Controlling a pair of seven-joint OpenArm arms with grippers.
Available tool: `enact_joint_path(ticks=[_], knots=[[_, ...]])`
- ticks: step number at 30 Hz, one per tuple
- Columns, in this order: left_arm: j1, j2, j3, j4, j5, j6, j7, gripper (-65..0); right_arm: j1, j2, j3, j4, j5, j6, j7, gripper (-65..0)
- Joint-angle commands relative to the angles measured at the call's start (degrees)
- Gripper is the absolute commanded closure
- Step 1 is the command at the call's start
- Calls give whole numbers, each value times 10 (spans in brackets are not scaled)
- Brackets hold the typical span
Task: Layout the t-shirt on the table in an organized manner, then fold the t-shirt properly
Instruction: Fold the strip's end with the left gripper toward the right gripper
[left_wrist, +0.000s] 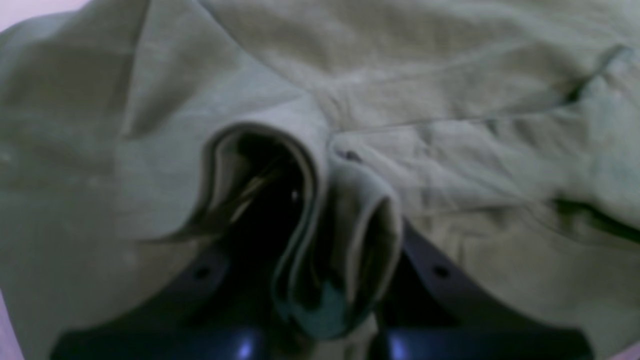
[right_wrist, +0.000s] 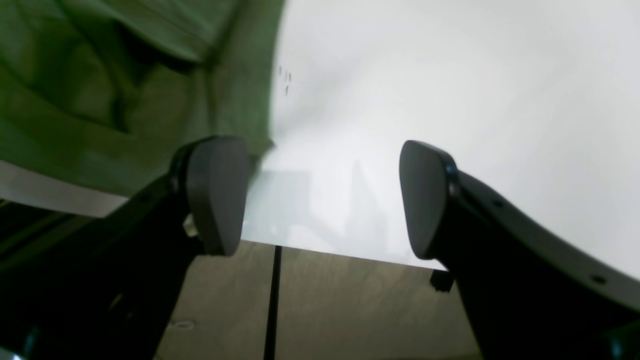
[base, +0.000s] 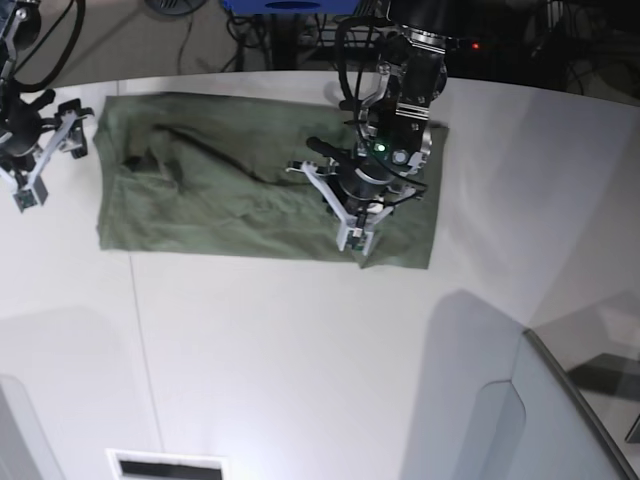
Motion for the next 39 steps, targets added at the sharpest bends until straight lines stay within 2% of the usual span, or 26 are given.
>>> enact_joint_path(ticks=[1,19,20,22,24,33,36,39], knots=[[-6,6,4,9,-4,0,-10,0,3,7,2,6,5,0,9,-432],[-5,7,5,14,-1,0,-8,0,3,7,2,4,5,0,10,-432],[-5,7,5,14,-1,0,-8,-21,3,7,2,4,5,0,10,-432],[-5,7,11,15,1,0,-8,-127,3,7,2,4,5,0,10,-432],[-4,4,31,15,1,0,-8,-204,3,7,2,4,5,0,10,-432],[-6,3,95,16,1,0,-8,-489,3,8,2,4,5,0,9,-432],[-6,3,114,16,1,0,-8,-546,3,8,1,4,5,0,8,-432],[-8,3,140,12,1,0,-8,-556,3,8,1,4,6,0,8,-432]])
